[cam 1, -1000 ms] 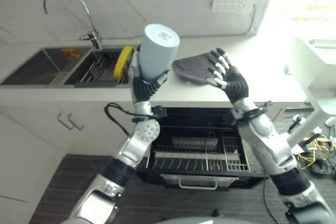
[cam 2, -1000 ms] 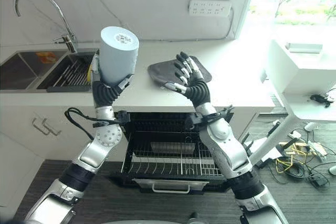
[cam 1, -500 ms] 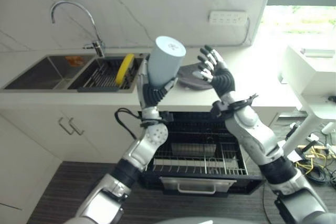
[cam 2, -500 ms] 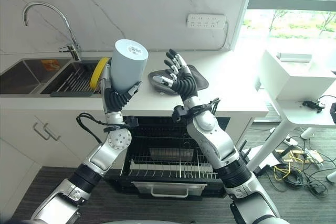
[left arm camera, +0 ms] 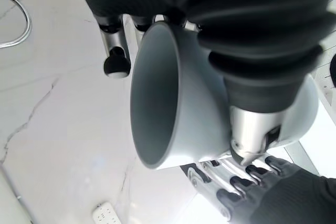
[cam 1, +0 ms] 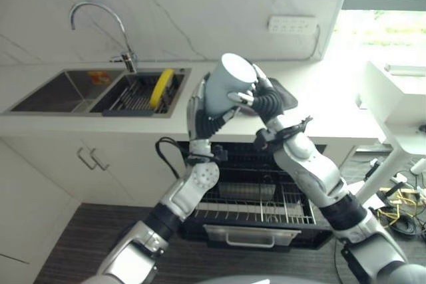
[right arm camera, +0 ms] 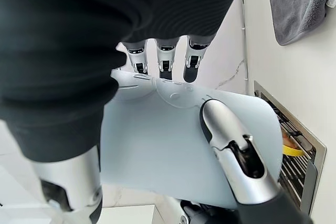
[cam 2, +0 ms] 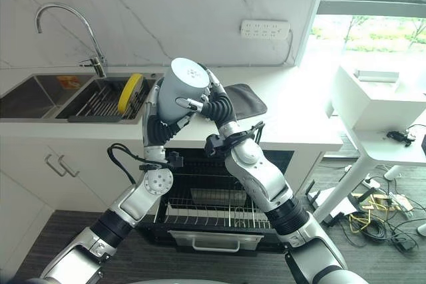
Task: Place the dishes in the dishwasher.
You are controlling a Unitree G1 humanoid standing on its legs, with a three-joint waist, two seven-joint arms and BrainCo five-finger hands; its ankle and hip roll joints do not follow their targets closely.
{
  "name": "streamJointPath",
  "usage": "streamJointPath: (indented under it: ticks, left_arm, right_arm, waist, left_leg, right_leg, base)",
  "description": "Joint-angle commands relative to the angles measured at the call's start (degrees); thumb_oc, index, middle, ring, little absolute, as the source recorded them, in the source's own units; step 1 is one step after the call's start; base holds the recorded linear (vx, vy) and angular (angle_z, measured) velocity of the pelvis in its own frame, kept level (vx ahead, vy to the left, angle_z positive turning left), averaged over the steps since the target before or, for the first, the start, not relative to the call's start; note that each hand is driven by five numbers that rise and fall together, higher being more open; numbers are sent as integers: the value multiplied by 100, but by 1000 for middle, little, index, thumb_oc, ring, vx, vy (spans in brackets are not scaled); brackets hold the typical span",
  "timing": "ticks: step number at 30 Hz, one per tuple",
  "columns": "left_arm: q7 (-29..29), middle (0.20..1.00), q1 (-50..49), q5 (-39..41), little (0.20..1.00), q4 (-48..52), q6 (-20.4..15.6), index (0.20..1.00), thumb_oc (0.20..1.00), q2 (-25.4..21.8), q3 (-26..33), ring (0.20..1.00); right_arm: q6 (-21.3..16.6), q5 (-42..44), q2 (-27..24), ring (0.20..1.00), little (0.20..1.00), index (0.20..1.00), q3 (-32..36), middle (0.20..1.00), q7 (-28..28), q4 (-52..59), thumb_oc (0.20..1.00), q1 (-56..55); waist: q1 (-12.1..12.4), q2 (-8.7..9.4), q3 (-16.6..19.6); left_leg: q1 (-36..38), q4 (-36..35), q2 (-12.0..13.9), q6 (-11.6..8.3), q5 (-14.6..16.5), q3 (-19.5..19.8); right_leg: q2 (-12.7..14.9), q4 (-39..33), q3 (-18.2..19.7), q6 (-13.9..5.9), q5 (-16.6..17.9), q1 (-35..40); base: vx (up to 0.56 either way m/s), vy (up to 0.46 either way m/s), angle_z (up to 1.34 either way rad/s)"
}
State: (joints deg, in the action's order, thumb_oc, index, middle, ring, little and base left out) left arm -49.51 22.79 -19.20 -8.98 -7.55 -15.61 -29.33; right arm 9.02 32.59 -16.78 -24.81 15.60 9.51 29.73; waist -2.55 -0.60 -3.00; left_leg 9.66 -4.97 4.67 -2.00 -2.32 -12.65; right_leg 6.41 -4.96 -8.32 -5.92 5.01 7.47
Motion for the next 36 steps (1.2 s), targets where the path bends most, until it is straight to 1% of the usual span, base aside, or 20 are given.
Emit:
streamJointPath:
  ticks: [1, 7, 8, 11, 12, 13, 14, 17, 20, 21, 22, 26, 28, 29, 30, 31, 32, 33, 34, 36]
  left_arm:
    - [18, 200, 803, -285, 200, 101, -198, 200, 200, -119, -164, 200]
    - [72, 200, 855, -350, 200, 152, -229, 200, 200, -93, -277, 200]
    - [73, 200, 873, -382, 200, 165, -235, 200, 200, -86, -305, 200]
    - [68, 200, 904, -431, 200, 195, -229, 200, 200, -92, -366, 200]
    - [93, 200, 920, -478, 200, 206, -260, 200, 200, -101, -382, 200]
    - [107, 200, 935, -563, 200, 220, -283, 200, 200, -106, -399, 200]
    - [121, 200, 947, -585, 200, 254, -282, 200, 200, -127, -408, 200]
    - [159, 200, 991, -692, 200, 305, -294, 200, 200, -137, -441, 200]
    - [218, 200, 1041, -801, 200, 354, -314, 200, 200, -149, -499, 200]
    - [221, 200, 1048, -832, 200, 359, -319, 200, 200, -155, -521, 200]
    - [225, 200, 1057, -860, 200, 373, -316, 200, 200, -160, -539, 200]
    - [222, 200, 1074, -910, 200, 368, -315, 200, 200, -154, -635, 200]
    - [215, 200, 1082, -893, 200, 355, -313, 200, 200, -155, -656, 200]
    - [217, 200, 1078, -847, 200, 301, -336, 200, 200, -152, -702, 200]
    - [224, 200, 1064, -860, 200, 303, -340, 200, 200, -156, -712, 200]
    - [230, 200, 1059, -861, 200, 310, -337, 200, 200, -158, -716, 200]
    - [239, 200, 1049, -870, 200, 318, -328, 200, 200, -155, -729, 200]
    - [246, 200, 1041, -887, 200, 321, -325, 200, 200, -152, -735, 200]
    - [244, 200, 1034, -894, 200, 315, -327, 200, 200, -145, -759, 200]
    - [235, 200, 1024, -888, 200, 328, -325, 200, 200, -142, -797, 200]
  right_arm:
    - [-220, 42, 413, 1000, 1000, 1000, 188, 1000, 33, -62, 1000, 678]
    - [-180, 40, 535, 1000, 1000, 1000, 115, 1000, 70, -90, 1000, 758]
    - [-164, 50, 552, 1000, 1000, 1000, 94, 1000, 102, -87, 1000, 784]
    - [-217, 74, 581, 1000, 1000, 1000, 51, 1000, 143, -130, 1000, 798]
    - [-223, 68, 591, 1000, 1000, 1000, 52, 1000, 131, -146, 1000, 812]
    - [-201, 70, 596, 1000, 1000, 1000, 52, 1000, 150, -137, 1000, 828]
    - [-208, 73, 590, 1000, 1000, 1000, 46, 1000, 156, -135, 1000, 833]
    - [-246, 80, 607, 1000, 1000, 1000, 20, 1000, 198, -130, 1000, 841]
    - [-311, 112, 629, 1000, 1000, 1000, 14, 1000, 200, -137, 1000, 859]
    - [-315, 121, 635, 1000, 1000, 1000, 3, 1000, 215, -133, 1000, 861]
    - [-298, 128, 644, 1000, 1000, 1000, 2, 1000, 227, -118, 1000, 871]
    - [-255, 107, 692, 1000, 1000, 1000, -40, 1000, 271, -115, 1000, 935]
    - [-274, 97, 701, 1000, 1000, 1000, -62, 1000, 302, -136, 1000, 951]
    - [-405, 78, 718, 1000, 1000, 1000, -36, 1000, 392, -142, 1000, 957]
    - [-442, 56, 721, 887, 887, 887, -25, 887, 380, -137, 887, 945]
    - [-455, 34, 720, 576, 576, 576, -22, 576, 381, -129, 576, 939]
    - [-484, 1, 721, 338, 338, 338, -4, 338, 420, -94, 338, 939]
    - [-507, -2, 723, 256, 256, 256, 4, 256, 476, -63, 256, 935]
    - [-631, 5, 740, 200, 200, 200, 18, 200, 583, -55, 200, 936]
    - [-772, -22, 765, 200, 200, 200, 37, 200, 624, -28, 200, 955]
  waist:
    - [129, 381, -4]
    - [144, 371, 16]
    - [146, 377, 16]
    - [149, 370, 23]
    - [149, 374, 13]
    - [148, 367, 23]
    - [146, 367, 19]
    - [140, 356, 33]
    - [138, 349, 23]
    - [136, 341, 35]
    - [135, 342, 26]
    - [131, 329, 30]
    - [131, 315, 34]
    - [131, 301, 36]
    - [130, 299, 37]
    - [130, 299, 39]
    - [126, 298, 37]
    - [124, 296, 35]
    - [125, 297, 24]
    - [121, 279, 32]
  left_leg:
    - [123, -3, -20, 14, 562, 221]
    - [131, -3, -19, 7, 604, 234]
    - [100, -3, -15, 7, 549, 226]
    - [119, -3, -10, -1, 598, 236]
    - [90, -3, -9, 1, 545, 227]
    - [108, -3, -3, -8, 590, 231]
    - [78, -3, -4, -6, 534, 227]
    - [92, -3, 2, -10, 580, 232]
    - [66, -3, 7, -12, 526, 225]
    - [90, -3, 9, -18, 577, 228]
    - [69, -3, 7, -13, 525, 222]
    - [59, -3, 13, -17, 508, 215]
    - [88, -3, 20, -27, 562, 220]
    - [83, -3, 25, -32, 558, 221]
    - [81, -3, 25, -33, 559, 222]
    - [78, -3, 25, -34, 559, 222]
    - [78, -3, 27, -35, 559, 218]
    - [79, -3, 28, -35, 558, 213]
    - [56, -3, 20, -27, 509, 216]
    - [76, -3, 18, -29, 559, 227]
  right_leg:
    - [151, -4, -141, -131, -312, 239]
    - [151, -4, -152, -143, -354, 253]
    - [152, -4, -157, -132, -312, 222]
    - [143, -4, -165, -140, -358, 243]
    - [144, -4, -170, -129, -314, 213]
    - [141, -4, -177, -141, -353, 230]
    - [138, -4, -173, -123, -311, 200]
    - [127, -4, -169, -129, -358, 215]
    - [129, -4, -188, -116, -312, 187]
    - [126, -4, -189, -131, -355, 210]
    - [126, -4, -188, -119, -312, 186]
    - [113, -4, -184, -103, -312, 175]
    - [109, -4, -187, -114, -362, 206]
    - [103, -4, -195, -108, -367, 206]
    - [102, -4, -195, -109, -371, 206]
    - [102, -4, -194, -110, -372, 204]
    - [103, -4, -197, -109, -370, 201]
    - [103, -4, -198, -108, -369, 202]
    - [100, -4, -193, -90, -328, 178]
    - [94, -4, -182, -100, -372, 197]
  base:
    - [-51, -12, 2]
    - [-17, -4, 0]
    - [-54, -14, 2]
    - [-24, -9, 1]
    - [-41, -12, 1]
    - [-73, -13, 2]
    - [-31, -5, 1]
    - [-17, -2, 0]
    - [-16, -6, 0]
    - [0, 0, 0]
    - [0, 0, 0]
    - [-17, -7, 0]
    - [31, 4, 1]
    - [0, 0, 0]
    - [0, 0, 0]
    - [0, 0, 0]
    - [0, 0, 0]
    - [-35, 0, 1]
    - [-36, 5, 1]
    - [0, 0, 0]
